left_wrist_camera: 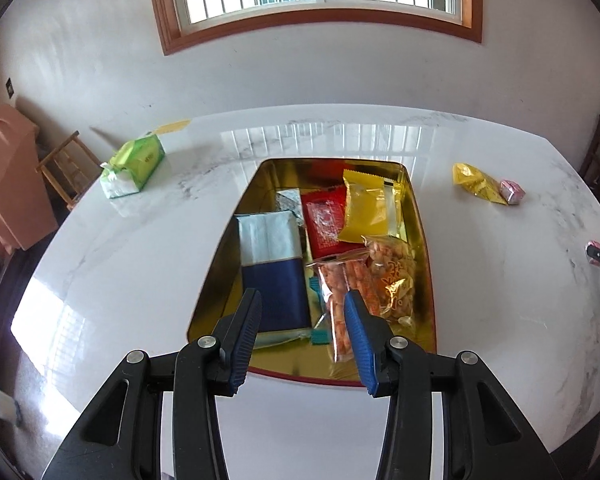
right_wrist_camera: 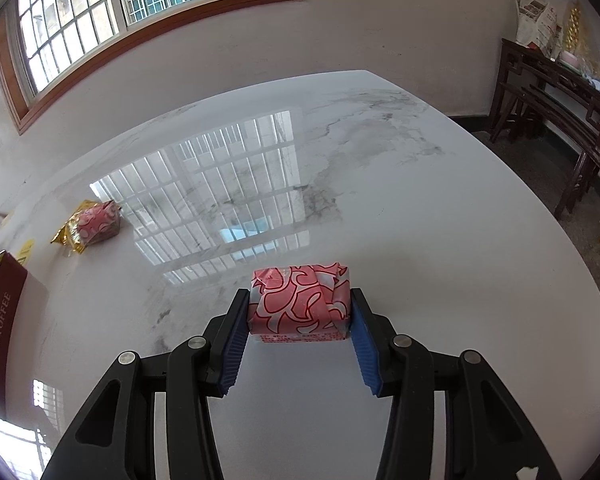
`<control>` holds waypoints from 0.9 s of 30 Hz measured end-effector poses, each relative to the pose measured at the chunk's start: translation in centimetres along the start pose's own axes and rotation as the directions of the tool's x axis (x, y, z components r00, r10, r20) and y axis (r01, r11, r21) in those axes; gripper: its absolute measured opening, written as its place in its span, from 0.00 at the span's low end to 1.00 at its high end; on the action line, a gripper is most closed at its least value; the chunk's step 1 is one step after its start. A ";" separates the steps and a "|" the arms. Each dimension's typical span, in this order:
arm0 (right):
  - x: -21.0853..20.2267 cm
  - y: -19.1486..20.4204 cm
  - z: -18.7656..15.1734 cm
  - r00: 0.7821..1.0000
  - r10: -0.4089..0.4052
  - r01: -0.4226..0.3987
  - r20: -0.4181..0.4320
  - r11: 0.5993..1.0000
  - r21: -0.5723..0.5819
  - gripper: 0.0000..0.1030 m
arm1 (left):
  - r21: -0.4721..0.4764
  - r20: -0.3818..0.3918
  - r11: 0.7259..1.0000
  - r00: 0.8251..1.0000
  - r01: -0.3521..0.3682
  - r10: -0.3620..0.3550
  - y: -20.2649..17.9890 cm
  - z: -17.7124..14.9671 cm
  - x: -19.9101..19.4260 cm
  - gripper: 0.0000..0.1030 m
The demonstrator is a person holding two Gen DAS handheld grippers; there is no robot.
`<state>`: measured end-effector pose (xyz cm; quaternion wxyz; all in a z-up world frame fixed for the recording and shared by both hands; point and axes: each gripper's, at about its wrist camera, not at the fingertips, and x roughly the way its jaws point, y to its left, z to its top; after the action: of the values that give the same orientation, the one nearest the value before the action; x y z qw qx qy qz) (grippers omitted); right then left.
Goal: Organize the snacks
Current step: 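Carry the pink candy over the tin with the right gripper while the left gripper withdraws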
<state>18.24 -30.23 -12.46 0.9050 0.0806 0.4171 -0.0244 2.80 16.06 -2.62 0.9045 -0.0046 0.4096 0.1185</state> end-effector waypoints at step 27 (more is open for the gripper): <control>-7.6 17.9 -1.4 0.936 0.351 -0.341 0.002 0.911 -0.230 0.44 | -0.173 0.155 0.982 0.982 -0.079 0.106 10.6 -2.5 3.7 0.44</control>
<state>14.28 -12.50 -5.34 0.9070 0.0492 0.3765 0.1820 0.97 26.88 -6.09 0.9250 -0.0513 0.3225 0.1942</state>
